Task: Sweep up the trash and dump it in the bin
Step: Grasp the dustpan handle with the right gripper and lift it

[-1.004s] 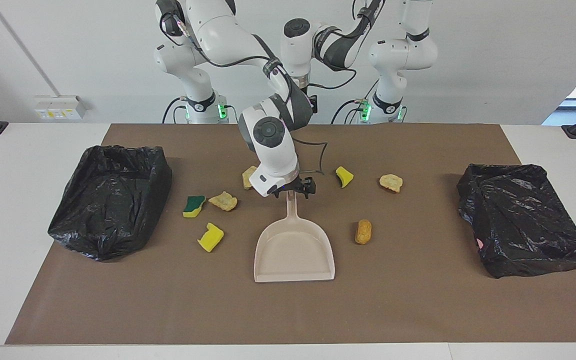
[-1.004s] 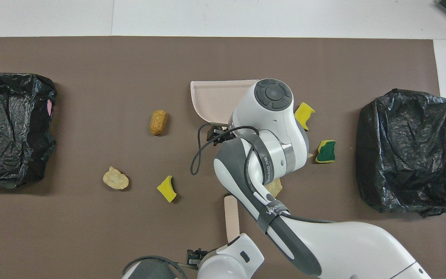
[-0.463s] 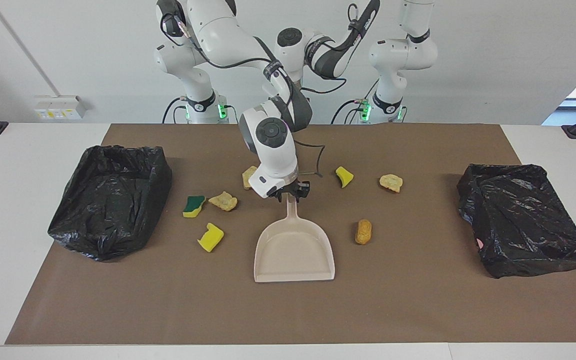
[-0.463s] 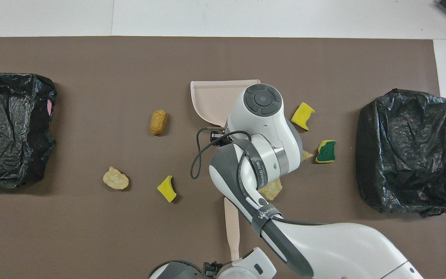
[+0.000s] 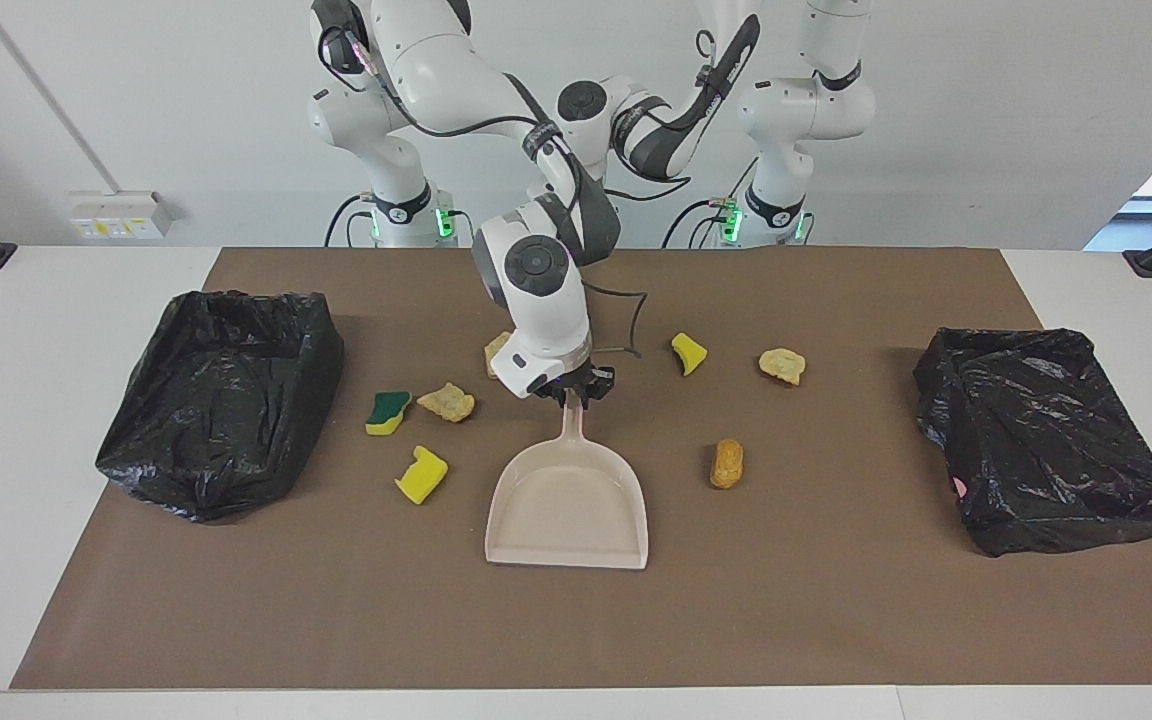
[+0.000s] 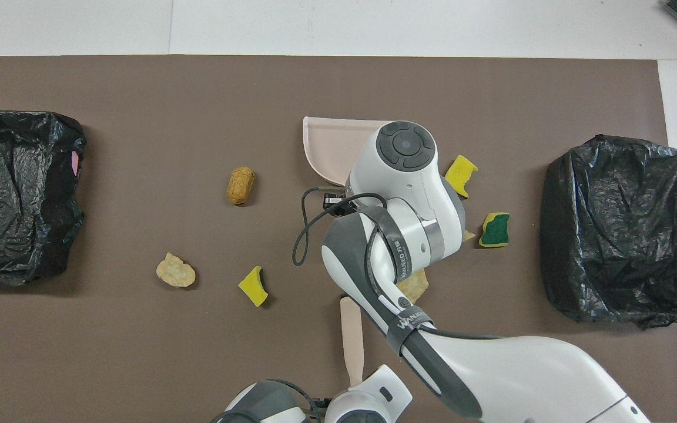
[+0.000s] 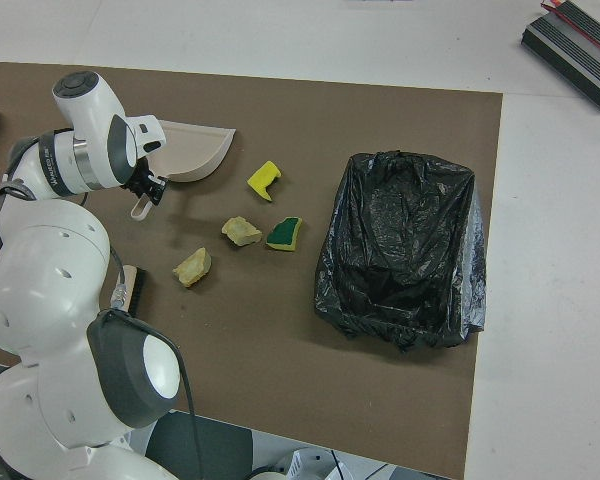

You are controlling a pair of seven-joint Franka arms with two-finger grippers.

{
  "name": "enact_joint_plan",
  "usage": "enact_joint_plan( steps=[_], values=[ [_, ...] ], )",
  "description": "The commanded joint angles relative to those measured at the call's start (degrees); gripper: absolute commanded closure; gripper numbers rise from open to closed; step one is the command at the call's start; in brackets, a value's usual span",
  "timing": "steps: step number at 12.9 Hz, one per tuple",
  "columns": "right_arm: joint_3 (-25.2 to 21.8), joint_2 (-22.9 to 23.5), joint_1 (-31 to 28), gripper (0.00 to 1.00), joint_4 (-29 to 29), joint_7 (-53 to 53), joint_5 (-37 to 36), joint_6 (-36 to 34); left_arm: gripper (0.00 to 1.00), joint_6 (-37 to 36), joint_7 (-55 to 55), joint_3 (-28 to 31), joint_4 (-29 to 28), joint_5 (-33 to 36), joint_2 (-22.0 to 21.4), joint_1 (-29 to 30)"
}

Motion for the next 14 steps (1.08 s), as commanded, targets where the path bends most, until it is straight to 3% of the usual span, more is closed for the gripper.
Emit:
enact_joint_plan(
  steps=[1,4,7,9,11,14],
  values=[
    [-0.2,-4.5,-1.4,1.00,0.3,-9.5,-0.3,-3.7,0.63,-0.7,-0.7,-0.3,0.2,-0.4,-0.4,0.6],
    [-0.3,-8.8,-6.9,1.00,0.1,-24.6,-0.7,-7.6,0.97,-1.2,-0.7,-0.2,0.2,-0.3,-0.7,1.0],
    [-0.4,-11.4,-11.2,1.00,0.1,-43.2,-2.2,-14.5,1.00,-4.8,0.2,1.7,1.3,0.3,-1.5,1.4],
    [-0.4,-11.8,-12.6,1.00,-0.1,-53.5,-4.4,-16.4,1.00,-9.8,0.3,9.5,4.4,1.8,-1.8,-0.9],
    [-0.4,-12.4,-12.8,1.00,-1.3,-61.3,-8.4,-16.7,1.00,-15.7,0.6,13.8,8.1,7.5,-1.9,-1.2],
    [-0.3,-12.7,-12.0,1.00,-2.7,-69.4,-11.9,-18.7,1.00,-21.5,4.9,21.4,11.6,10.6,-1.9,-1.2]
  ],
)
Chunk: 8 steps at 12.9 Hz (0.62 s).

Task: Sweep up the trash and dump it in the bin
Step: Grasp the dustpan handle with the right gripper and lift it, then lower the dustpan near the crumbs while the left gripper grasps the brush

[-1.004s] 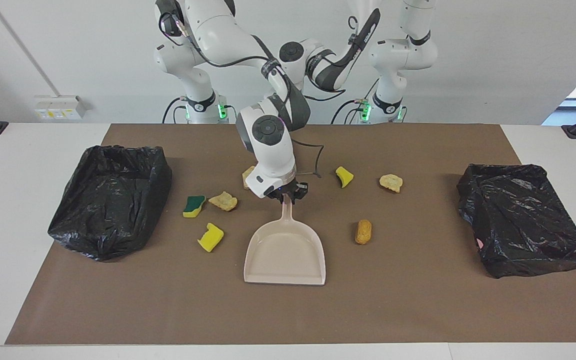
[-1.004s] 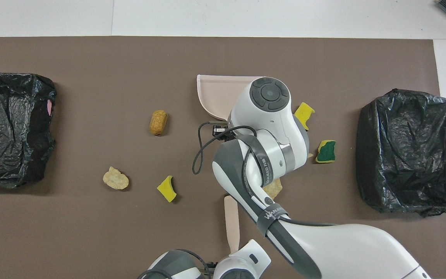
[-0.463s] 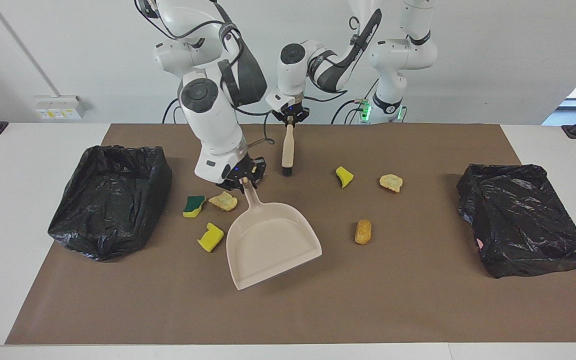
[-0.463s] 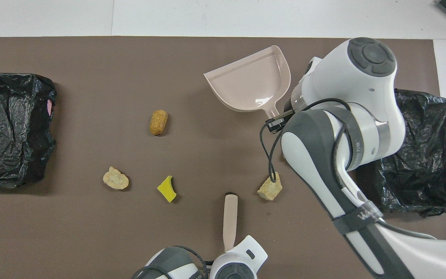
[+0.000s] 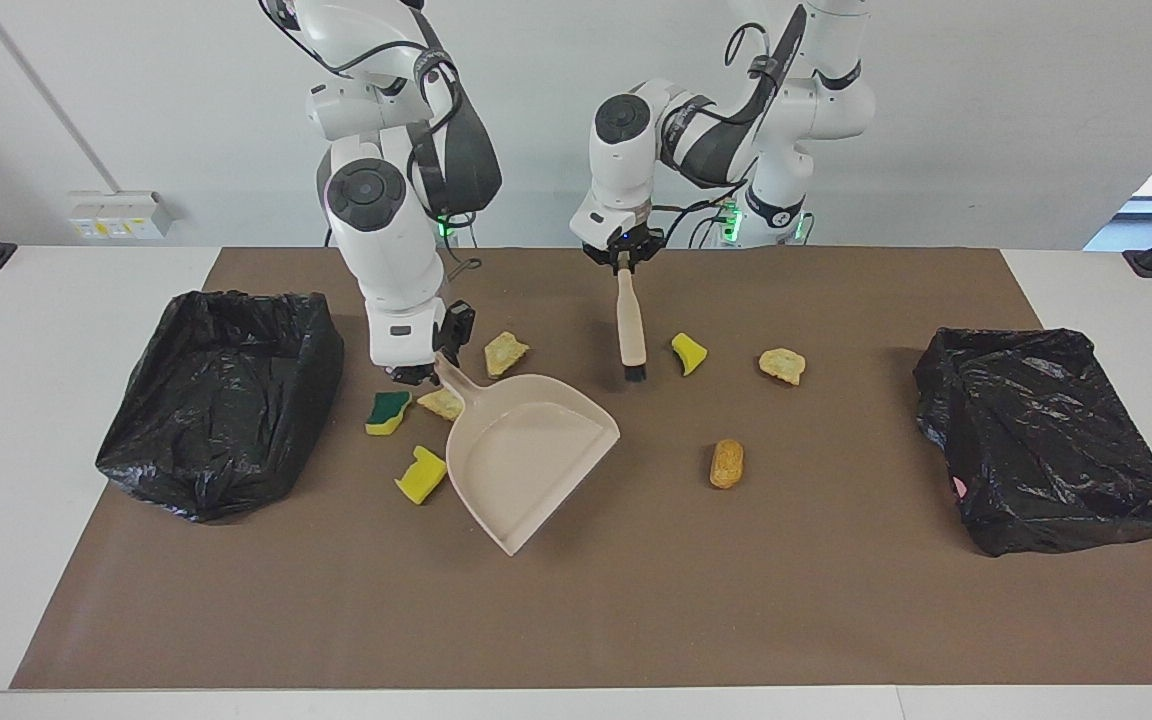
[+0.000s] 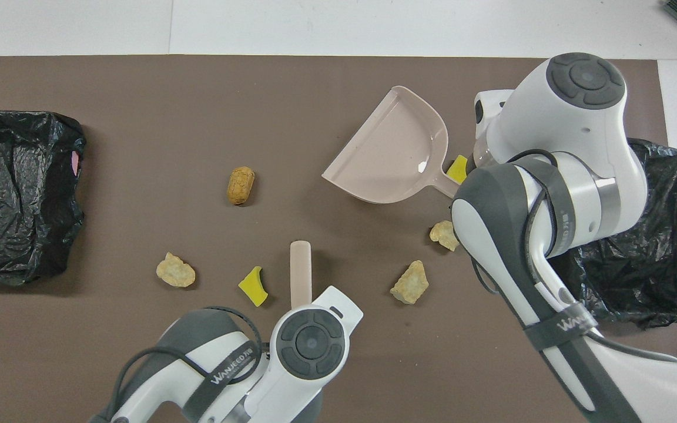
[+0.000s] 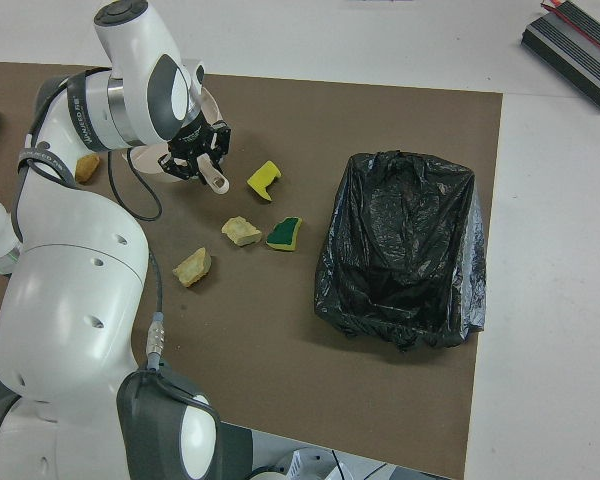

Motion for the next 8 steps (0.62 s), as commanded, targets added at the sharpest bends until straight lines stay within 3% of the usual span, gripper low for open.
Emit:
enact_joint_plan(
  steps=[1,5,8],
  values=[
    [0.6,-1.4,0.7,1.00,-2.3,-5.9,-4.3,-1.1,1.00,-4.6,3.4,7.1,1.9,2.6,-1.0,-1.1],
    [1.0,-0.3,1.6,1.00,-5.3,-21.4,-6.1,-0.5,1.00,-6.8,4.9,16.8,1.1,6.6,-1.6,-1.1],
    [1.2,-0.6,3.5,1.00,-6.0,-23.7,-6.6,0.3,1.00,-6.8,4.9,21.9,-3.8,7.7,-4.2,-0.5]
  ],
)
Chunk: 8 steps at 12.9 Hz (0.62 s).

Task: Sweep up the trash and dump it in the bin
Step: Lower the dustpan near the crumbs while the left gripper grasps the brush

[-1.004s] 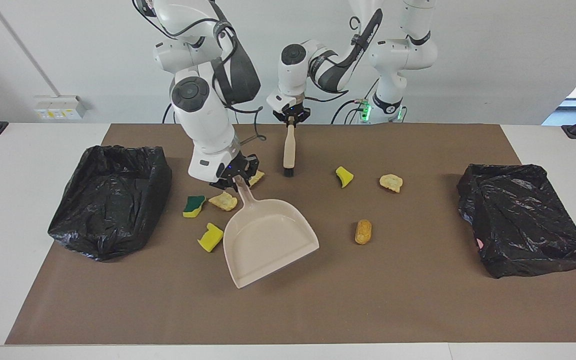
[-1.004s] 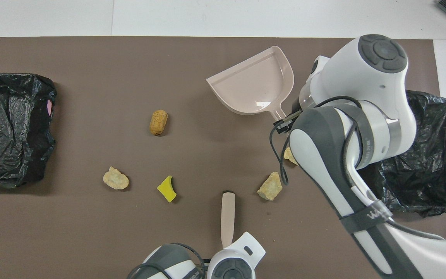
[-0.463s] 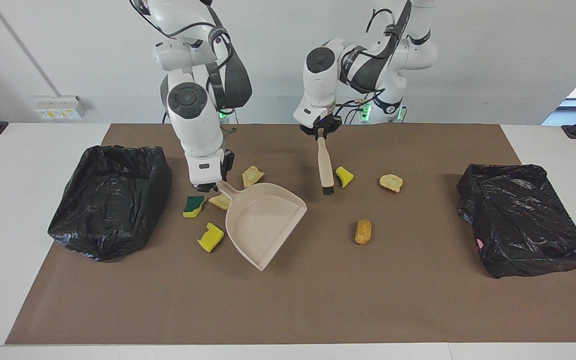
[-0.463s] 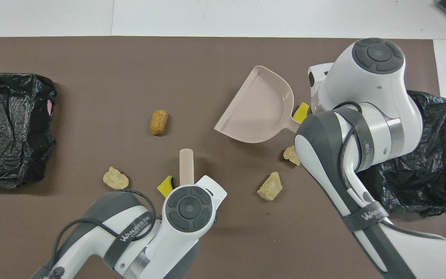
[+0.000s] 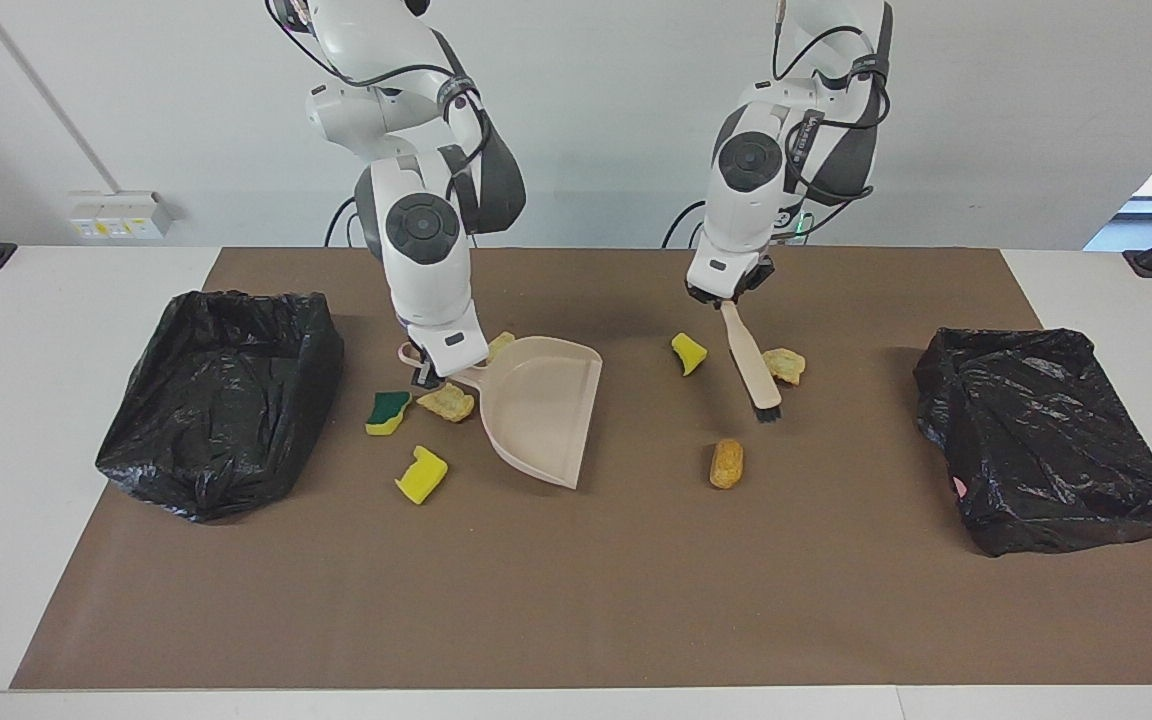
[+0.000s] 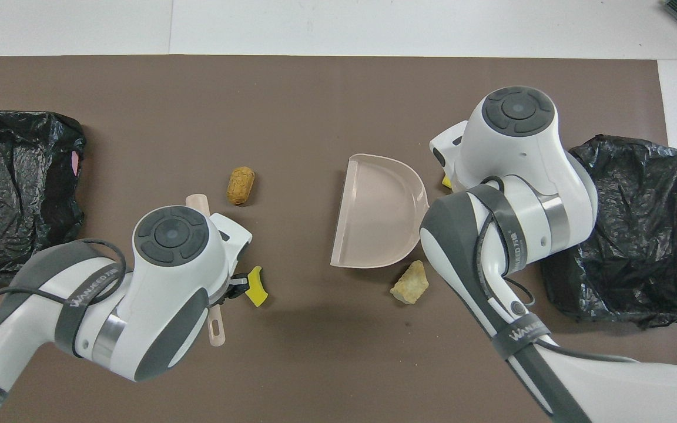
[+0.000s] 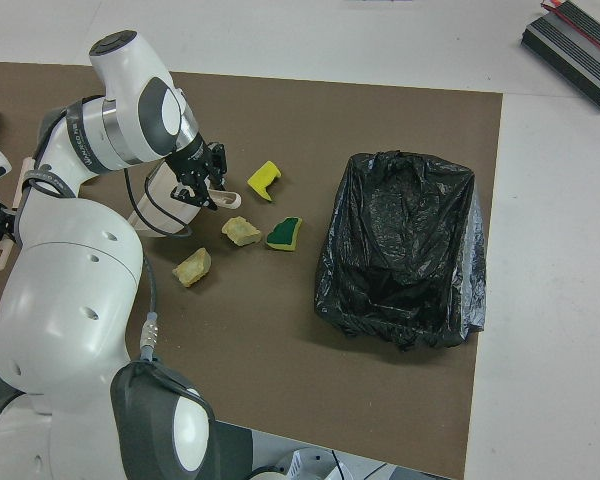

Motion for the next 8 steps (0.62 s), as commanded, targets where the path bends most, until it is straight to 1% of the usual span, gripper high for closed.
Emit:
enact_joint_plan(
  steps=[1,2,4,5,8],
  values=[
    [0.4,-1.2,1.7,1.00,-1.1,-2.0,-1.1,0.8,1.00,0.1,-0.3,3.8,-6.6,1.7,-5.0,-0.4],
    [0.3,-1.4,2.8,1.00,-1.1,-1.6,-1.1,0.1,1.00,0.4,-0.7,5.9,-8.7,1.7,-6.3,-0.4],
    [0.4,-1.5,2.9,1.00,-1.3,-0.1,-1.1,0.5,1.00,0.2,-1.1,8.7,-11.6,1.8,-8.3,-0.1],
    [0.4,-1.5,2.9,1.00,-1.3,0.4,-1.1,0.7,1.00,0.3,-1.3,9.4,-13.8,1.8,-9.7,0.0],
    [0.4,-2.1,3.1,1.00,-2.4,0.5,-1.0,0.5,1.00,0.6,-1.3,9.4,-17.6,1.9,-12.6,2.0]
  ],
)
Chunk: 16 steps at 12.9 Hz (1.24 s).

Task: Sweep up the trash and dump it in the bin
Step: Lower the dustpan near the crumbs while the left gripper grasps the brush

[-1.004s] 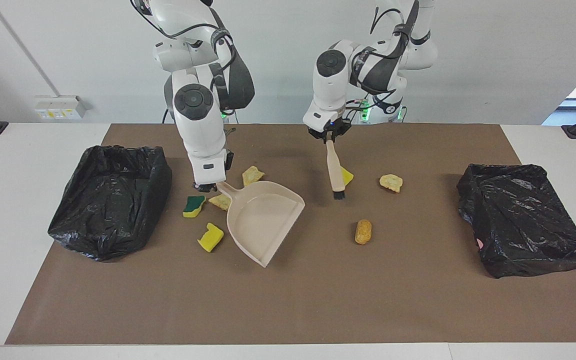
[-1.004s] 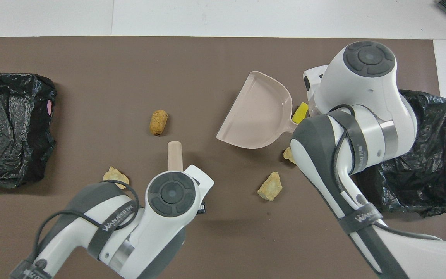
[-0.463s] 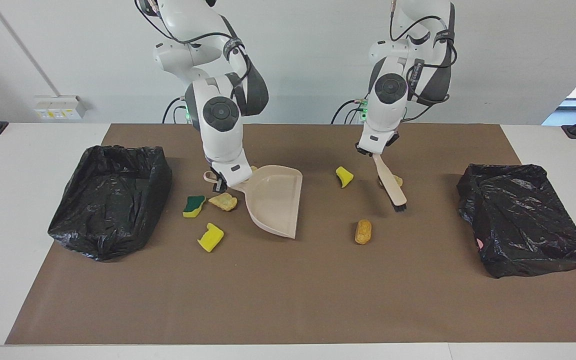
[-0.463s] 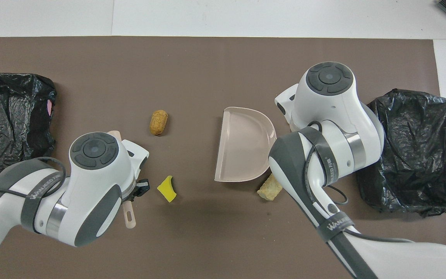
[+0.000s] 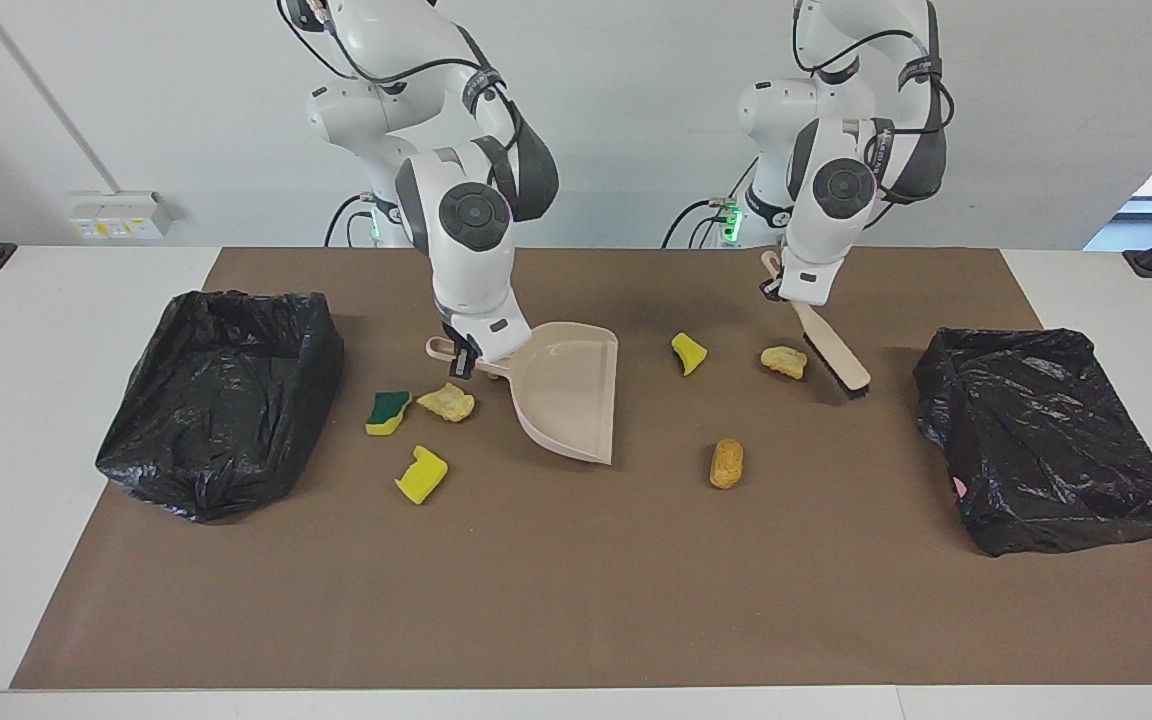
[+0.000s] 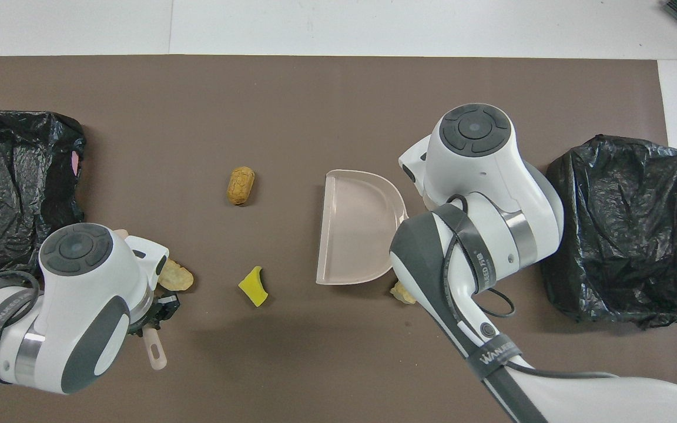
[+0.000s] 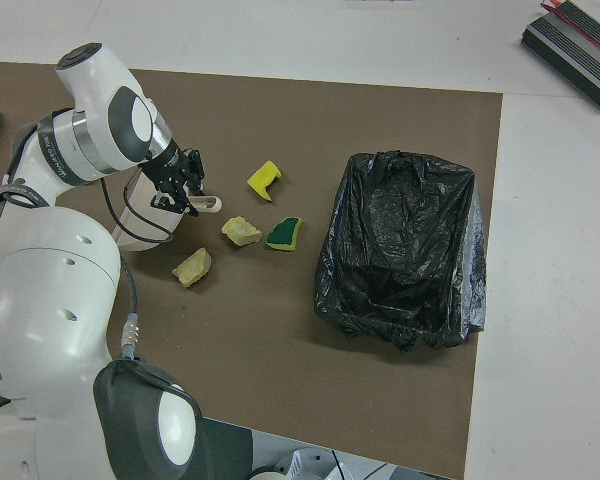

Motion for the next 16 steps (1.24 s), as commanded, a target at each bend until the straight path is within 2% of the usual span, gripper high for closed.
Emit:
enact_joint_plan(
  steps=[1,4,7,9,11,14,16],
  values=[
    [0.4,-1.8,-0.2,1.00,-3.0,0.9,-0.8,0.7,1.00,1.3,-0.9,-0.1,-5.4,0.9,-5.3,0.5],
    [0.4,-2.6,1.1,1.00,-7.0,2.9,-0.7,4.1,1.00,1.4,0.2,0.7,-5.5,0.9,-5.3,0.3],
    [0.4,-6.5,3.0,1.00,-16.1,4.2,-0.1,13.4,1.00,1.1,1.4,0.4,-5.3,-0.1,-5.1,-2.0],
    [0.5,-8.9,3.2,1.00,-20.0,7.0,-0.1,14.9,1.00,-3.0,1.5,0.1,-4.6,-0.1,-5.4,-3.7],
    [0.4,-11.2,6.2,1.00,-23.8,7.7,-0.1,15.8,1.00,-2.8,0.5,-0.1,-4.1,-0.8,-5.0,-3.7],
    [0.5,-11.6,7.0,1.00,-24.6,10.0,-0.2,17.4,1.00,-1.9,1.5,-0.1,-4.7,-6.9,-4.6,-3.9],
    [0.5,-11.6,7.4,1.00,-24.5,10.3,-0.2,17.4,1.00,0.9,1.5,-0.1,-4.8,-10.7,-4.3,-6.9]
  ],
)
